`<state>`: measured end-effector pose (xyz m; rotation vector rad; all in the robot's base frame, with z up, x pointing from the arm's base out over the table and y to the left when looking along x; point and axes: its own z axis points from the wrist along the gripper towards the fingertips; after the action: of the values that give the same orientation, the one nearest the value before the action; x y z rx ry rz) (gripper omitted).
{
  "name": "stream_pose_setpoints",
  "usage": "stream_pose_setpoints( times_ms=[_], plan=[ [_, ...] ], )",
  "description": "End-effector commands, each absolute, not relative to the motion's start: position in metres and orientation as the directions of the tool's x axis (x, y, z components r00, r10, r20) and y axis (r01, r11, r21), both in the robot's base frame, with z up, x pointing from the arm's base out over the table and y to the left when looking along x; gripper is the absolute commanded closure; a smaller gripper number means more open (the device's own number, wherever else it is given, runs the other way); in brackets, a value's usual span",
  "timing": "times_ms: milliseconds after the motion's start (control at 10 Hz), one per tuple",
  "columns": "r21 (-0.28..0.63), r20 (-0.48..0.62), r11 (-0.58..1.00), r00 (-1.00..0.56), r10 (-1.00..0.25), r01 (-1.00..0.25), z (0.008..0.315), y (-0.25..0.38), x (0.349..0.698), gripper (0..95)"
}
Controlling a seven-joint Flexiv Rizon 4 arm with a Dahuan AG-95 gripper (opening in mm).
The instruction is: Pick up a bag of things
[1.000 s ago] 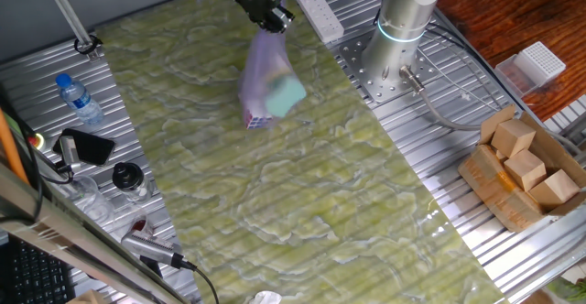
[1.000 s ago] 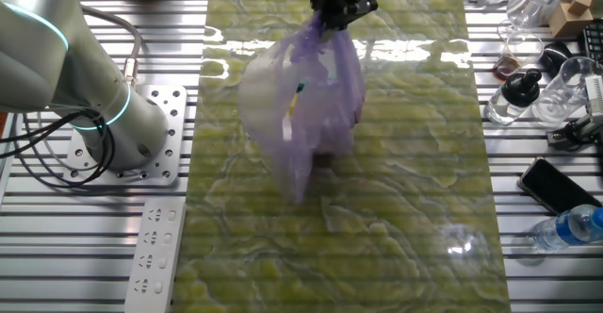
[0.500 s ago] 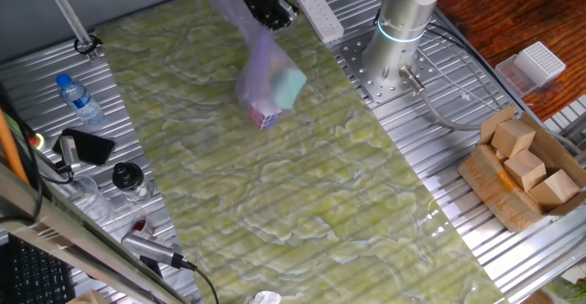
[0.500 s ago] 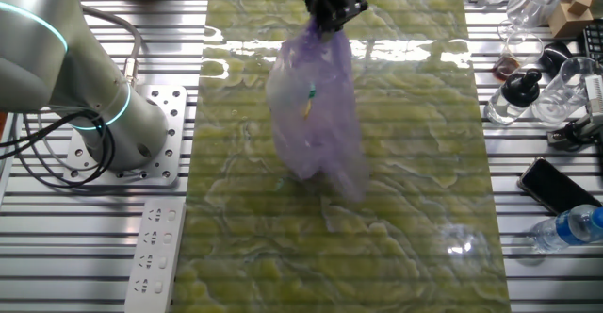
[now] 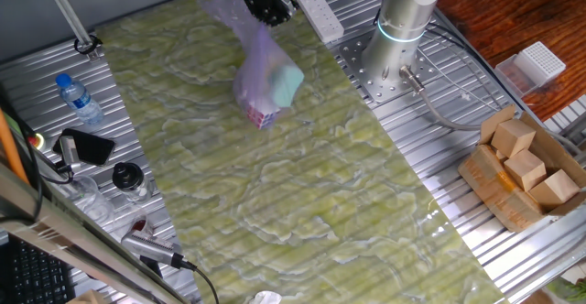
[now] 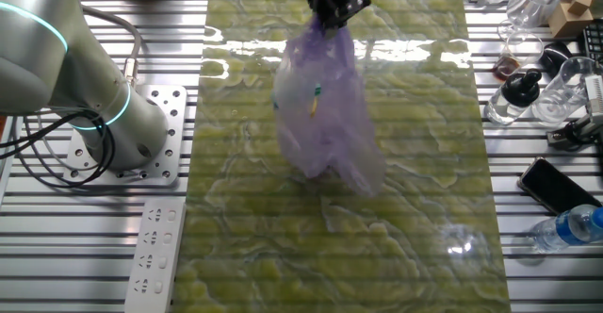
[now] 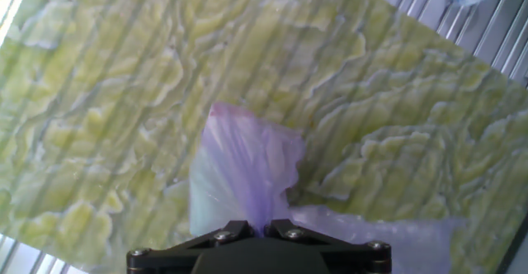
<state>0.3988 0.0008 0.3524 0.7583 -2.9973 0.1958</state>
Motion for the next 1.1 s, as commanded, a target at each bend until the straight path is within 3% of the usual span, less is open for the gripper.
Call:
stream_pose_setpoints(
  times_ms=[100,1100],
  plan=[
    [-0.115,0.060,0.871,-0.879,-0.474,-0.478,0.365,0.001,0.399,95.0],
    [-0.117,0.070,0.874,-0.882,-0.465,-0.471,0.436,0.016,0.374,95.0]
  ],
)
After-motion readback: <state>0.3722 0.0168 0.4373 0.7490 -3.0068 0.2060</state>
